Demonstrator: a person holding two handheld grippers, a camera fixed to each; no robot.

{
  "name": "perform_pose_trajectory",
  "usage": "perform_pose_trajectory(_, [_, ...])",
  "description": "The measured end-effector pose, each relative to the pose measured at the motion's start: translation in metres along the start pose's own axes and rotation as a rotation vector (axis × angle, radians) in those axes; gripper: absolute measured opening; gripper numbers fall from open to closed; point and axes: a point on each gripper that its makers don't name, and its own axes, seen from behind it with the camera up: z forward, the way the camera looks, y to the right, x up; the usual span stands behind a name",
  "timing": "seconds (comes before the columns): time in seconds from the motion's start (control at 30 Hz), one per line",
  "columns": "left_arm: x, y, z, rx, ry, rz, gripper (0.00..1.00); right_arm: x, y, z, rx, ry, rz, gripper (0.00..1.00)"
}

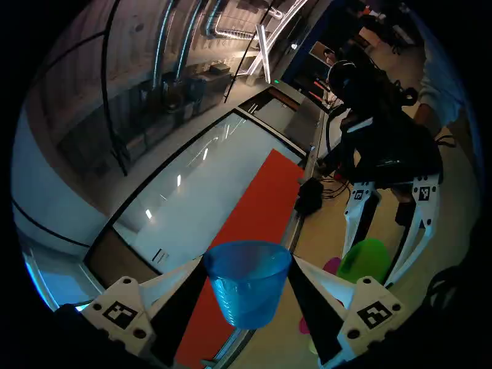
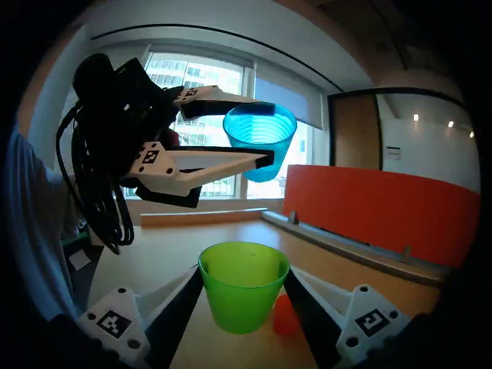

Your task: Pour water

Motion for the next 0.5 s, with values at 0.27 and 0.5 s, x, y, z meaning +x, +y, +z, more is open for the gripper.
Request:
perform_pose_trajectory(0.27, [0.0065, -0.0025, 0.0003, 0.006, 0.004, 0.048, 0.88, 0.0002, 0.0019, 0.0011, -0.002, 0.003, 0.003, 0.9])
perform_pose_trajectory(0.5, [0.0094, -0.0018, 0.0005, 0.007, 0.001, 0.091, 0.88, 0.0004, 0.0041, 0.0001, -0.006, 0.009, 0.006, 0.9])
